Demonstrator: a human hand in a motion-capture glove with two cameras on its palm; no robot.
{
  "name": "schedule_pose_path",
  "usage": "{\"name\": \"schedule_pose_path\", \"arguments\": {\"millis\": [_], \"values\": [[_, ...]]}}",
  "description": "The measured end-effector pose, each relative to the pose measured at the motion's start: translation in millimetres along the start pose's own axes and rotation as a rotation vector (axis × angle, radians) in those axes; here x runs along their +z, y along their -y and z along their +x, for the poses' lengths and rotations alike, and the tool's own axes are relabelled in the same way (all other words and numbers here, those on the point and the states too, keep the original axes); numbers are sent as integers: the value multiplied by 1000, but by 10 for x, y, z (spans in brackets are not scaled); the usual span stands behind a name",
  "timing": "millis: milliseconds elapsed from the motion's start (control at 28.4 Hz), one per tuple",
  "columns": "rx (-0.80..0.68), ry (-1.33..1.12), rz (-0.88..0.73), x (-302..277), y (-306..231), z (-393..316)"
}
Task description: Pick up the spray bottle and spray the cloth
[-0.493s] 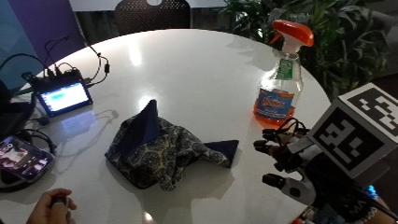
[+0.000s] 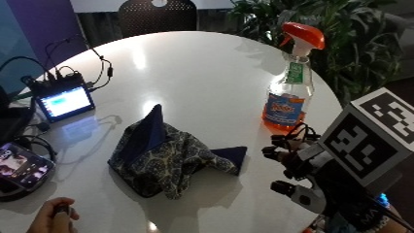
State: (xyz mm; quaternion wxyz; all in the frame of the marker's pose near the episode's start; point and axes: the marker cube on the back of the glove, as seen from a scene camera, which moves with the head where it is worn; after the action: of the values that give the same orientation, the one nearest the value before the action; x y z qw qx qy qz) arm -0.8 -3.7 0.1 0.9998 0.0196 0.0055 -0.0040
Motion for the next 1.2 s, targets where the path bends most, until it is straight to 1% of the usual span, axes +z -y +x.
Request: {"name": "schedule_pose_path", "arguments": {"millis": [176, 352, 599, 705, 811, 987, 1198], "values": [[25, -34, 114, -141, 118, 51], [62, -23, 193, -309, 261, 106], [123, -85, 423, -863, 1026, 242], [166, -100, 470, -925, 1238, 307], [224, -76, 485, -906, 1423, 400], [340, 80, 463, -645, 1659, 478], [389, 458, 398, -24, 1621, 456]]}}
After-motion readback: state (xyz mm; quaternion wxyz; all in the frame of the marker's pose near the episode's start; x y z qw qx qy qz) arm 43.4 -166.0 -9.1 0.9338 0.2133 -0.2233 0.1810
